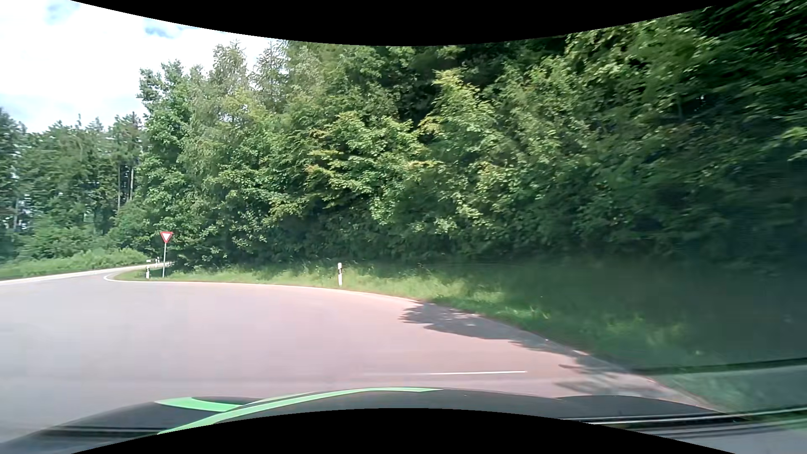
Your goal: Follow the waypoints while adhering to traffic rules and regulations
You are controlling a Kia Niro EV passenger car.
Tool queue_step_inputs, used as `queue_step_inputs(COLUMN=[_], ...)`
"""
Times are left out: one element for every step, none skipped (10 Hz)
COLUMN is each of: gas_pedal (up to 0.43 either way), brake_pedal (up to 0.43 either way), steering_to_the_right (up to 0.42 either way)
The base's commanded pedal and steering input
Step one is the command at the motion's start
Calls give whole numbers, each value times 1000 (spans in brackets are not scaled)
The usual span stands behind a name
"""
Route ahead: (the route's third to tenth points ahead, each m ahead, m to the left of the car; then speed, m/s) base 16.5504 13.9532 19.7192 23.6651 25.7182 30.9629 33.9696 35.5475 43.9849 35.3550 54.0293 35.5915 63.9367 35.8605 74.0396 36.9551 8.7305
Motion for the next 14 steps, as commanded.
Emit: queue_step_inputs(gas_pedal=[0, 0, 0, 0, 0, 0, 0, 0, 0, 0, 0, 0, 0, 0], brake_pedal=[0, 0, 0, 0, 0, 0, 0, 0, 0, 0, 0, 0, 0, 0], steering_to_the_right=[-189, -190, -191, -193, -199, -204, -207, -210, -212, -214, -214, -214, -214, -211])
